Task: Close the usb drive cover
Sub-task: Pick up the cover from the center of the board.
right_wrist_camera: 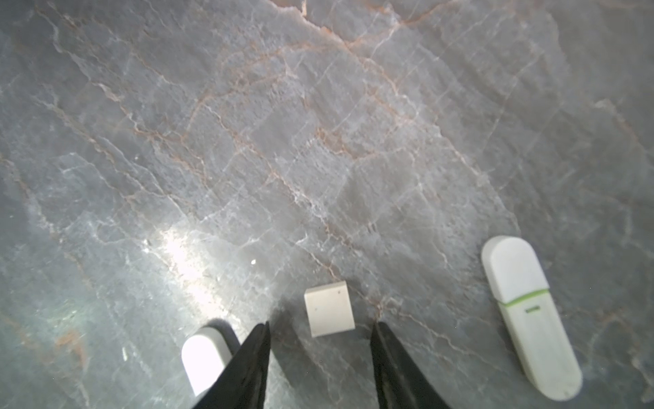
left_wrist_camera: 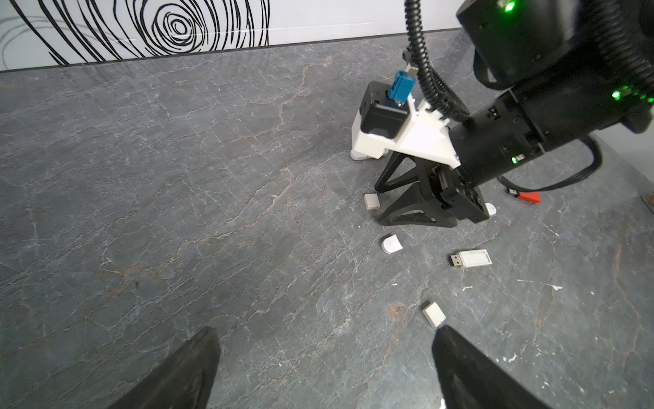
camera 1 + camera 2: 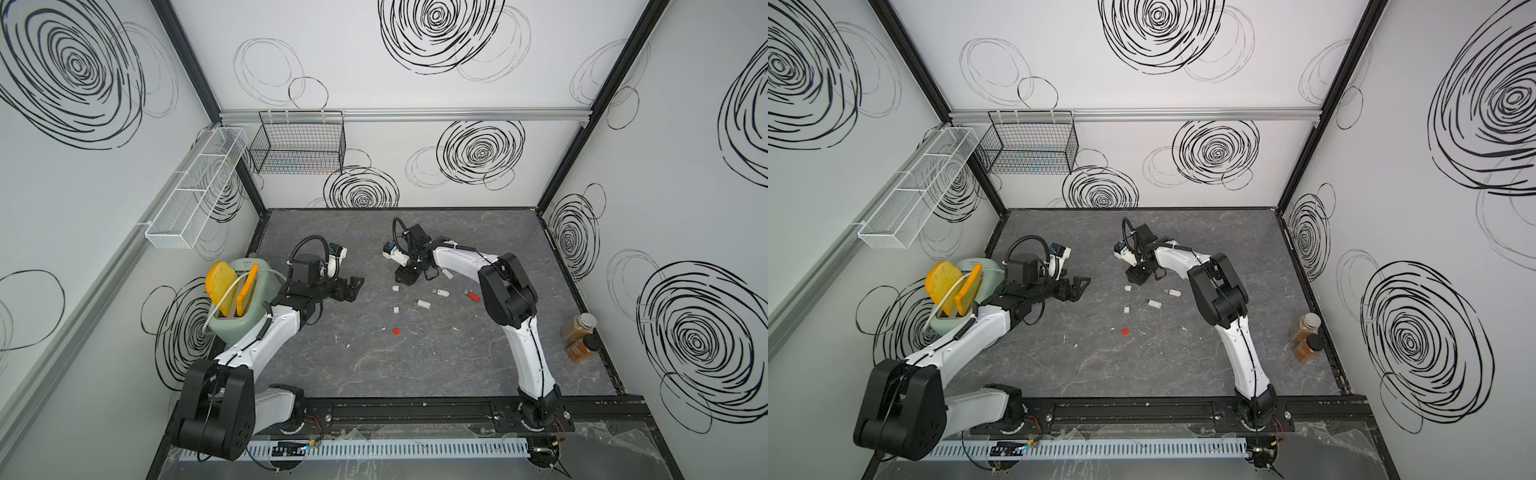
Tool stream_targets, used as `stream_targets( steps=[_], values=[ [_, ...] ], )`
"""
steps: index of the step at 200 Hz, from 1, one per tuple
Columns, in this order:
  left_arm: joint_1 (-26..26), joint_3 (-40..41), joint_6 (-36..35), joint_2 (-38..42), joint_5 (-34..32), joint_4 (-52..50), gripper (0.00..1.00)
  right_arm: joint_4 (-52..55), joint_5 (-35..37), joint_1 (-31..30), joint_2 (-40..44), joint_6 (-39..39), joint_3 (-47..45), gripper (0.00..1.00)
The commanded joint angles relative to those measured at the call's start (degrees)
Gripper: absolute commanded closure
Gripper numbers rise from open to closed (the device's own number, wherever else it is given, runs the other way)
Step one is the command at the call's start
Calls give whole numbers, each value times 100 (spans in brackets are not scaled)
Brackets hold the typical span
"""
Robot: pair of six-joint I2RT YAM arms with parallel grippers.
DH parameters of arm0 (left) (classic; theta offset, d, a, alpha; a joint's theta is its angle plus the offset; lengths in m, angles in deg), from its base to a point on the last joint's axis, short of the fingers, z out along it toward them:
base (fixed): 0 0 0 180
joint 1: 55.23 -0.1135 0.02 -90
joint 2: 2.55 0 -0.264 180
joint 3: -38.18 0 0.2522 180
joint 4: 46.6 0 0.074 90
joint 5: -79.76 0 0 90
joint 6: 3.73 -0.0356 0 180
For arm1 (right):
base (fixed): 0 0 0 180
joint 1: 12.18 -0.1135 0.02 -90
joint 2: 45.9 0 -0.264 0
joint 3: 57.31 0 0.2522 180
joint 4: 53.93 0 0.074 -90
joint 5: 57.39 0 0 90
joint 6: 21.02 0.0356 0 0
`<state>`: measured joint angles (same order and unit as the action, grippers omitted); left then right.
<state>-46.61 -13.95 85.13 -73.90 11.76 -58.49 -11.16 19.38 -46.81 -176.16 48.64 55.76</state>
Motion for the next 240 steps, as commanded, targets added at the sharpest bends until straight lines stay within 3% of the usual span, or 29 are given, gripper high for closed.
stream_targets(
  steps=[1, 240],
  values=[
    [33, -14, -140, -20, 27, 233, 2, 35, -79, 9, -209, -100, -8, 50],
    [17, 7, -144, 22, 85, 232, 2, 88, -4, -66, -363, -220, -20, 75]
  ],
)
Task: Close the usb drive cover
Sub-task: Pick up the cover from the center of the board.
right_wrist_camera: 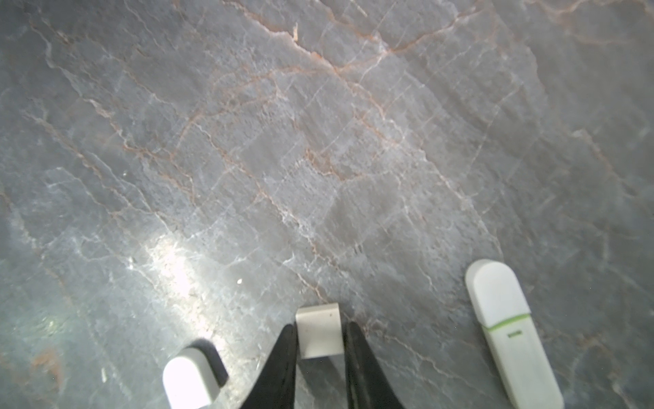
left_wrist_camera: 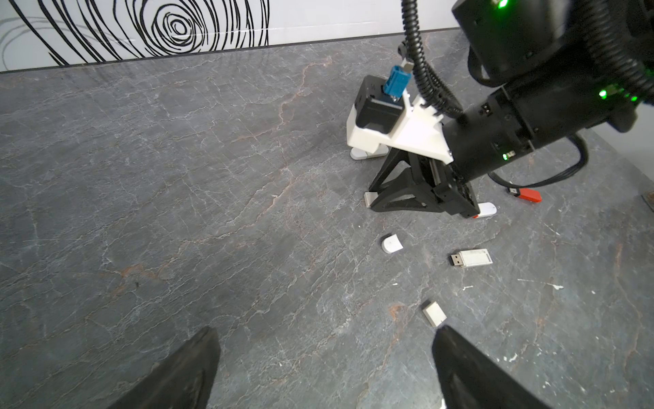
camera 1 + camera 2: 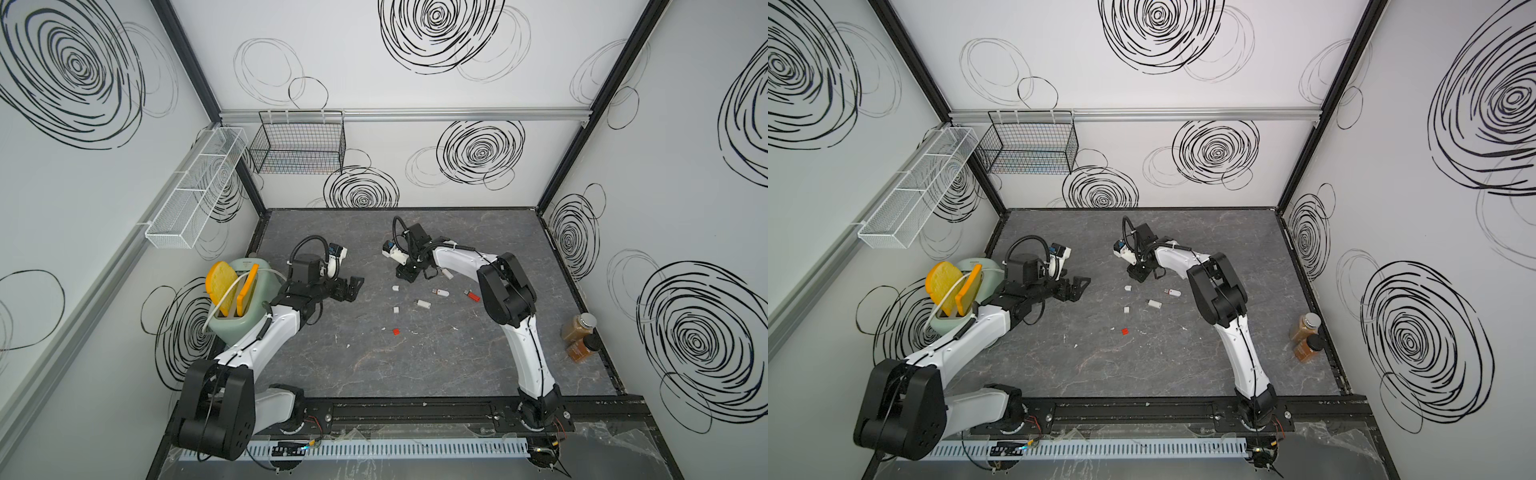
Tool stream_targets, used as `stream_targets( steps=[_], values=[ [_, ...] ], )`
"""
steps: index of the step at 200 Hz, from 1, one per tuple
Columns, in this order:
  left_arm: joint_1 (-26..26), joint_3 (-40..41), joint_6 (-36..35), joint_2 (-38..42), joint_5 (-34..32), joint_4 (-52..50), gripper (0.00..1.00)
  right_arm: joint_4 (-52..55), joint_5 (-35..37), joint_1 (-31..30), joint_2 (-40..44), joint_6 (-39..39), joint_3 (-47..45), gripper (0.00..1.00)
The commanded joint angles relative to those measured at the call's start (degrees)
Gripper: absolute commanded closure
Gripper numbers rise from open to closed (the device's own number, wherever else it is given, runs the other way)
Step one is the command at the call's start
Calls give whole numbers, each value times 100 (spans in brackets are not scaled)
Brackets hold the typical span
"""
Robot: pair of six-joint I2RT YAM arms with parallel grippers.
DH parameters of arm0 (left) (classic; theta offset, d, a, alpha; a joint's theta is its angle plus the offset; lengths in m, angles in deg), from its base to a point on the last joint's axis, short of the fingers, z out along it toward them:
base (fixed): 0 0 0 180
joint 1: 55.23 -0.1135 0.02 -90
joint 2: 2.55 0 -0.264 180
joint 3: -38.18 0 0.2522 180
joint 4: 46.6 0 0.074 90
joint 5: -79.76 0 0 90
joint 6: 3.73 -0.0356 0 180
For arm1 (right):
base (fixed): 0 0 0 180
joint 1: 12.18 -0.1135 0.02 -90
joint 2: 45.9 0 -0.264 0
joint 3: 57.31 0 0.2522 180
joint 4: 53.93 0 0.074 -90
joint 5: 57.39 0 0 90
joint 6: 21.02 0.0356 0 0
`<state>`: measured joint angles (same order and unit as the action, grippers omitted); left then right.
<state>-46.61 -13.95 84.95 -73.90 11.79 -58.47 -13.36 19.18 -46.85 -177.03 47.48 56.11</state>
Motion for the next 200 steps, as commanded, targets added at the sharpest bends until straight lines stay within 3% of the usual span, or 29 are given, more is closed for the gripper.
stream_targets(
  steps=[1, 79, 118, 155, 200],
  values=[
    [17, 6, -129, 23, 79, 227, 2, 308, 16, -59, -274, -107, -58, 75],
    [75, -43, -29, -33, 60, 278, 2, 134, -19, 11, 438, -74, -258, 83],
    [151, -36, 290, -29, 262, 439, 2, -350, -72, 22, 1283, -85, -943, 84],
    [192, 41, 1018, -48, 815, 831, 1, -1210, -190, -54, 2333, -194, -2187, 87],
    [190, 274, 2263, -132, 1791, 1712, 1, -3267, -564, -280, 3708, -109, -4222, 90]
  ],
)
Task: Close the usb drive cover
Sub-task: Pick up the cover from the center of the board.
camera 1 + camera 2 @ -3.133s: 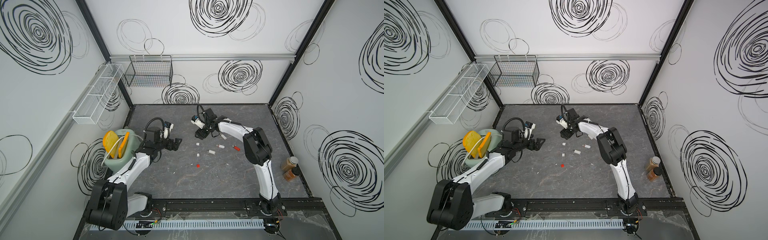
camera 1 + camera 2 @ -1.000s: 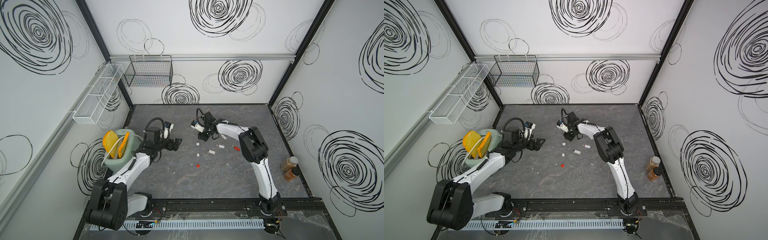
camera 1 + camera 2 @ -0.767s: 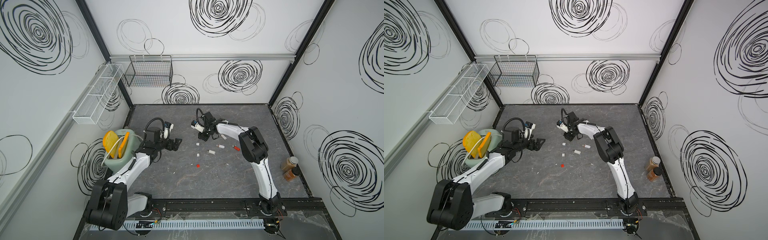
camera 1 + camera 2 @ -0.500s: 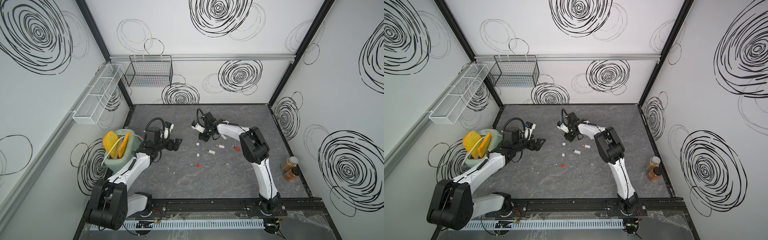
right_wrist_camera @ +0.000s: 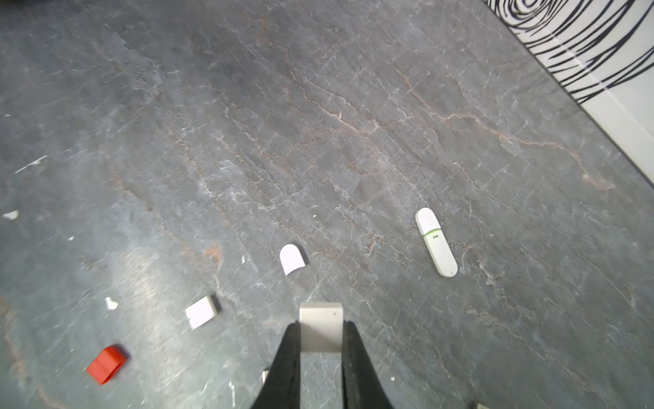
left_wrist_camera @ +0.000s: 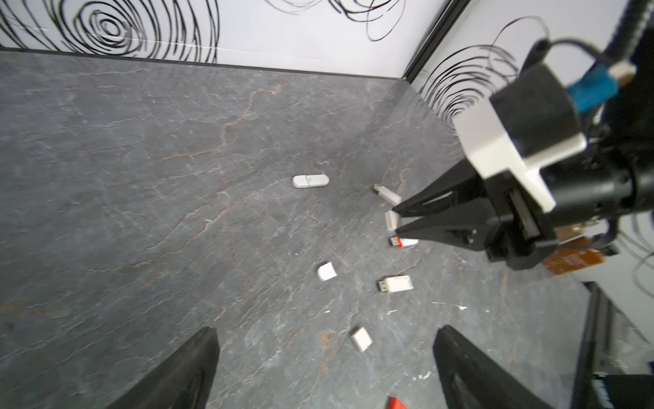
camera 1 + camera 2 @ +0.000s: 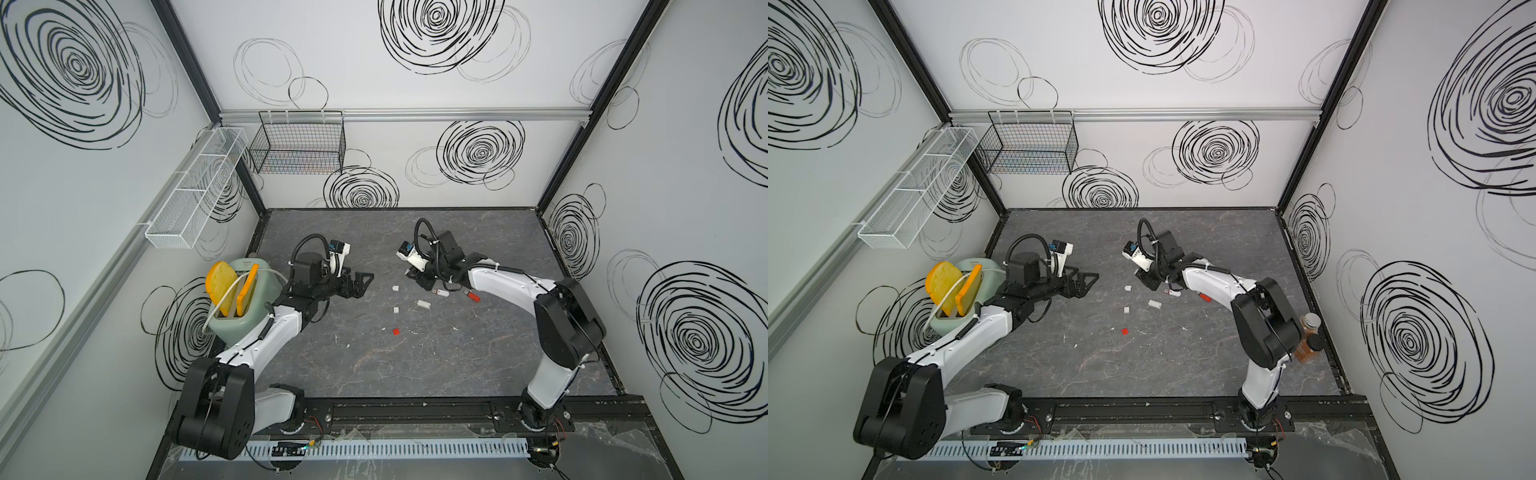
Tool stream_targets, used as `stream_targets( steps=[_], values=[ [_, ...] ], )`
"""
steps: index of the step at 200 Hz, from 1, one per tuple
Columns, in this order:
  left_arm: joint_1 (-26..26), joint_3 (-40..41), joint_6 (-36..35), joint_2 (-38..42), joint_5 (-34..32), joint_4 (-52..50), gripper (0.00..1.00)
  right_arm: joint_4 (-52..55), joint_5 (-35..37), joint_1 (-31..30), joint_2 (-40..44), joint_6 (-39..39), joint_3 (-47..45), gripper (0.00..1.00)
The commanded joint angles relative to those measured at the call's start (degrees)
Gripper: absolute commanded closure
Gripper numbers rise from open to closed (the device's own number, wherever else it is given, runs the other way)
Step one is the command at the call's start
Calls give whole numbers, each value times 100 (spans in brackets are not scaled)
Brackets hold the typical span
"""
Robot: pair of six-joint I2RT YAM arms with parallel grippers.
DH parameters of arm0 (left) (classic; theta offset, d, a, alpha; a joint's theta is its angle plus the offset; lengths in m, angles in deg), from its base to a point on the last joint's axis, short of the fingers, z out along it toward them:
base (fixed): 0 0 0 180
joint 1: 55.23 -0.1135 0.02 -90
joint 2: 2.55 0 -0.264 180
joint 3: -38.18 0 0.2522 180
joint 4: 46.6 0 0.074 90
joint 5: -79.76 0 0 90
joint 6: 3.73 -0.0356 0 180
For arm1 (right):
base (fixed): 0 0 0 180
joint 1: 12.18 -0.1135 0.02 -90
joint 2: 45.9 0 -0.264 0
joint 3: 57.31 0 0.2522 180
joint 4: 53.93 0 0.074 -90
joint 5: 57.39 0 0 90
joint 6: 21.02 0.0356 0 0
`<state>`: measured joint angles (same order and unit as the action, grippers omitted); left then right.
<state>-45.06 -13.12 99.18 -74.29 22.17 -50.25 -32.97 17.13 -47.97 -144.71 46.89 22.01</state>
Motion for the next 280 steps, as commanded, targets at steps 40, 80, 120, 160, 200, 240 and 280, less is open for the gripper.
stream_targets(
  steps=[40, 80, 120, 160, 200, 240, 280],
  values=[
    [175, 318, 1126, -217, 970, 1185, 11, -2593, -547, -405, 976, 92, -1796, 88],
    [366, 447, 1528, -330, 995, 1504, 17, -3645, -392, -828, 1038, 82, -2325, 89],
    [502, 375, 1644, -423, 955, 1466, 26, -4155, -121, -1081, 941, 228, -2388, 89],
    [637, 424, 1717, -527, 932, 1549, 30, -4587, -32, -1123, 821, 477, -2382, 89],
    [737, 339, 1741, -553, 967, 1479, 37, -4530, -65, -1142, 672, 440, -2250, 89],
    [805, 382, 1746, -501, 1009, 1519, 47, -4568, -67, -1154, 646, 440, -2219, 89],
    [881, 343, 1645, -632, 994, 1406, 46, -4529, -108, -1176, 669, 415, -2178, 89]
  ],
)
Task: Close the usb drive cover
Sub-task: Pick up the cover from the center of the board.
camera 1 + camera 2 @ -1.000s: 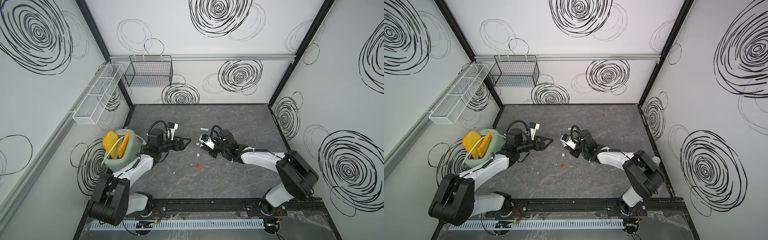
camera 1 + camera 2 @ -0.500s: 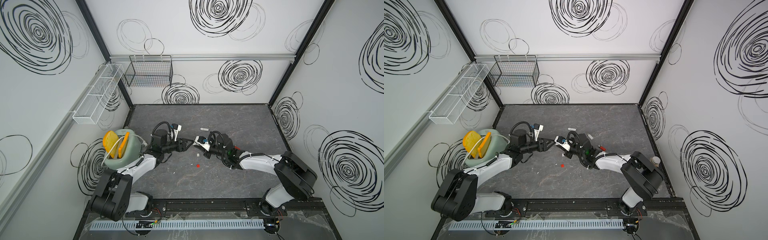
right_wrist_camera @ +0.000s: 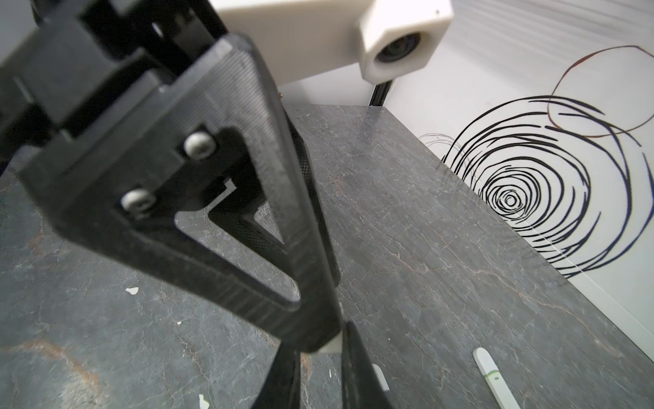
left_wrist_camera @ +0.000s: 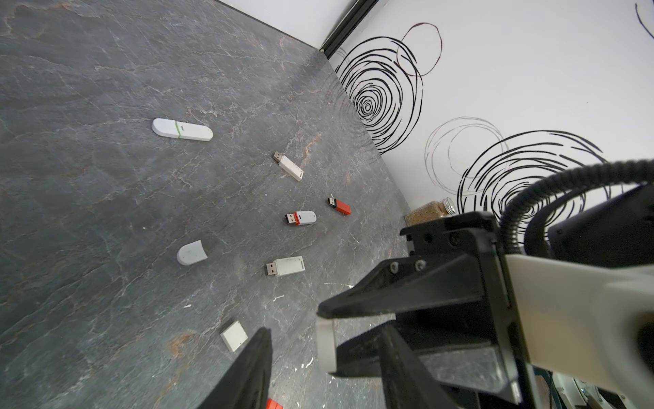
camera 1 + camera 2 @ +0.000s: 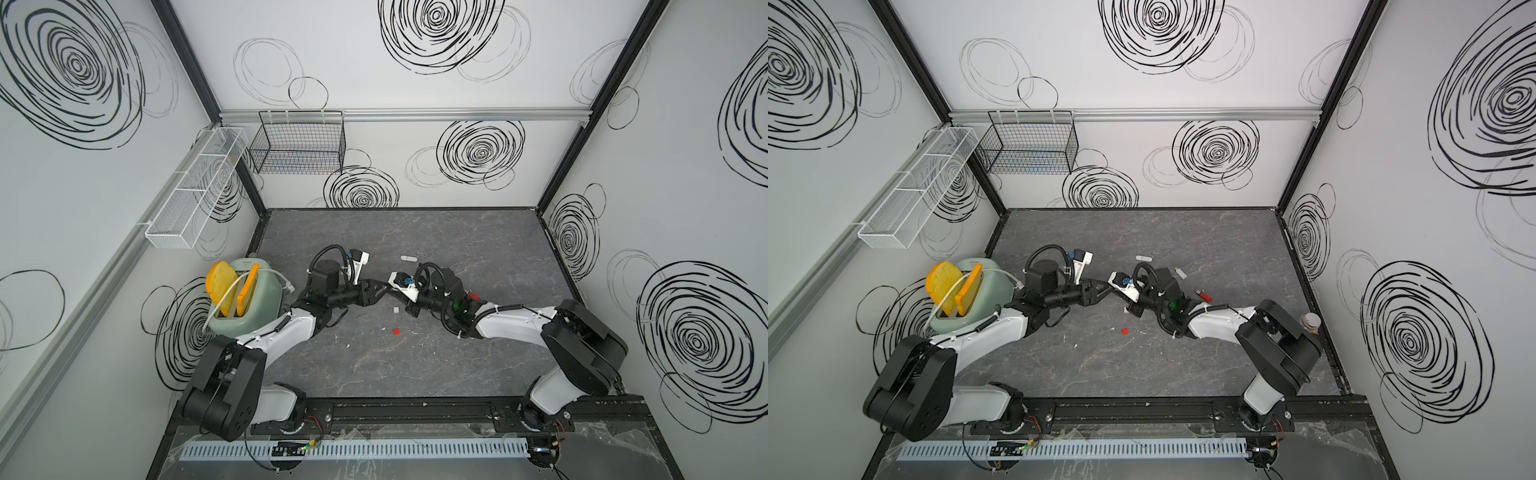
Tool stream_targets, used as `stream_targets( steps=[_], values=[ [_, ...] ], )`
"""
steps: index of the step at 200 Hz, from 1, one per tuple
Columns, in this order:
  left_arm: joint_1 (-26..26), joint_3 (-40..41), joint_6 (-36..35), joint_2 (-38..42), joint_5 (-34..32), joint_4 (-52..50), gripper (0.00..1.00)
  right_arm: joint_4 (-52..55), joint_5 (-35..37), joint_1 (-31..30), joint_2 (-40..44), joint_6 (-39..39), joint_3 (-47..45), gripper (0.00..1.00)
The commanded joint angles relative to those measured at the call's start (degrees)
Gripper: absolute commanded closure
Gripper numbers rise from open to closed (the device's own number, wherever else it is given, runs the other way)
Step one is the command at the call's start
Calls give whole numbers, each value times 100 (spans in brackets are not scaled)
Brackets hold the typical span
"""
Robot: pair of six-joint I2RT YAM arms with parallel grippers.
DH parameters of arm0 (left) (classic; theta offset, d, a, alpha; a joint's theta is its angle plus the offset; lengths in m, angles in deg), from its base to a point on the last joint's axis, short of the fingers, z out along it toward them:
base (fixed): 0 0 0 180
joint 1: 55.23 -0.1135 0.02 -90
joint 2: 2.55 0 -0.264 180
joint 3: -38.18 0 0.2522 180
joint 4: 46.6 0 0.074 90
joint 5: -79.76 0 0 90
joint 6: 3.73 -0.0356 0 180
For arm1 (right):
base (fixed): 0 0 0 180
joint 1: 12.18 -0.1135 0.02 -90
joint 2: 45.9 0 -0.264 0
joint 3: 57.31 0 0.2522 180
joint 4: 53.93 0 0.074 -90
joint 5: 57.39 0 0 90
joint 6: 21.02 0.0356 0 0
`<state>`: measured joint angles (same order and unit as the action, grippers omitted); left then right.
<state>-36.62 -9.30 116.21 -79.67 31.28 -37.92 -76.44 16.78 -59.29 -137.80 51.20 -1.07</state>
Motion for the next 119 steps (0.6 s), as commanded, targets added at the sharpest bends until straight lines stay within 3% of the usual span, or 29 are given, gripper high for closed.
stream_targets(
  steps=[1, 119],
  values=[
    [42, -39, -53, -98, 79, 178, 46, -180, -75, -44, -21, -24, 129, 89],
    [213, -162, 4, -165, 342, 112, 79, -133, -141, -64, -21, -134, 208, 89]
  ],
)
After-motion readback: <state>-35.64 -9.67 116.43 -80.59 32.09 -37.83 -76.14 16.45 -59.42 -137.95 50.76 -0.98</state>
